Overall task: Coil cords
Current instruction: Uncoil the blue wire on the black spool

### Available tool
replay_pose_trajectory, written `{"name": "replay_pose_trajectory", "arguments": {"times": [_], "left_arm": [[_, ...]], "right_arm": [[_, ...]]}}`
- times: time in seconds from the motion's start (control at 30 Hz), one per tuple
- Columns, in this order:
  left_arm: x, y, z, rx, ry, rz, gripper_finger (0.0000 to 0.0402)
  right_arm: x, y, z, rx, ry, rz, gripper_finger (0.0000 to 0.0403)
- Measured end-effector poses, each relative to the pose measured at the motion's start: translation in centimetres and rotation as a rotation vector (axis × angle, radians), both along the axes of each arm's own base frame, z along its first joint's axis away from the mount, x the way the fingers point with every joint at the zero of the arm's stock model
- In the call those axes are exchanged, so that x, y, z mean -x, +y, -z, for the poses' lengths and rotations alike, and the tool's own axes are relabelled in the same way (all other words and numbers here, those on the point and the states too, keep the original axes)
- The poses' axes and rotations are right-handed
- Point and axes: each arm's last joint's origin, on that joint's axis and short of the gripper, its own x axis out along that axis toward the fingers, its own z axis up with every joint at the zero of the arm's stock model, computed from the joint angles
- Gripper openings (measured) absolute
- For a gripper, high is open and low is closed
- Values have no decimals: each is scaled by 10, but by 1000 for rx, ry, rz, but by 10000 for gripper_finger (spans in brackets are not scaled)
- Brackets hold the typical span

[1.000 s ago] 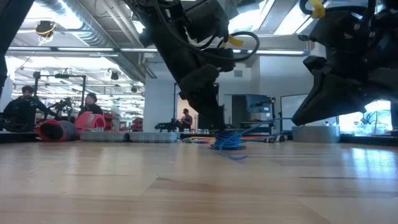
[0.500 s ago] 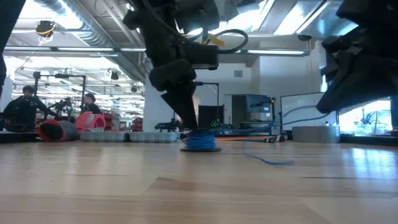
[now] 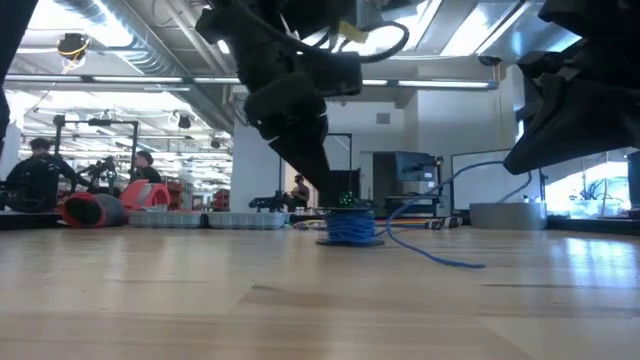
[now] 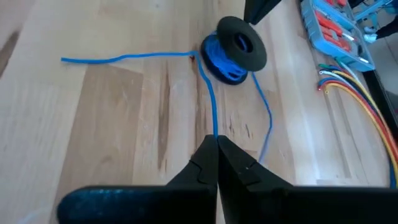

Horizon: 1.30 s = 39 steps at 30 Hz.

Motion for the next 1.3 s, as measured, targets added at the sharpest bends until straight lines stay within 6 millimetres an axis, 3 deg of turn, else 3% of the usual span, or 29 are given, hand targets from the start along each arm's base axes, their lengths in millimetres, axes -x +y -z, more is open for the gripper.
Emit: {"name": "replay_pose_trajectory", "arguments": {"times": [0.23, 0.6, 1.07, 1.3], "left_arm": [[-12, -1, -2, -6, -111, 27, 17], [-10, -1, 20, 19, -56, 33, 17], [-3, 1, 23, 7, 15, 13, 17], [2, 2, 25, -10, 71, -3, 17]], "right_arm": [[0, 0, 0, 1, -2, 0, 0], [0, 0, 0, -1, -4, 0, 0], [6, -1, 1, 26, 32, 1, 1], [30, 9, -26, -31, -41, 0, 1]]}}
